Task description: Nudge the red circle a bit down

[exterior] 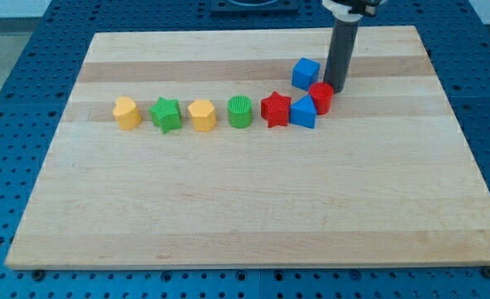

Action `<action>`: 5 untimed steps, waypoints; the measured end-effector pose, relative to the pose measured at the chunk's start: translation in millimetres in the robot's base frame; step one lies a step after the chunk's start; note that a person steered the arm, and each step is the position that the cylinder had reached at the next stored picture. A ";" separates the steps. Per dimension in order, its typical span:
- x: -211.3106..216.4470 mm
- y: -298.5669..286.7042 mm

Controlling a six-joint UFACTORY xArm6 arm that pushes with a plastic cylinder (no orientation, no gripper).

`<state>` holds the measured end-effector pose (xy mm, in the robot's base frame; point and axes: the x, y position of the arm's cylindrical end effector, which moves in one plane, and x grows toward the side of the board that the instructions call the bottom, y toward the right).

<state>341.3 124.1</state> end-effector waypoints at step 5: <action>-15.7 -40.5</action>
<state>325.6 83.5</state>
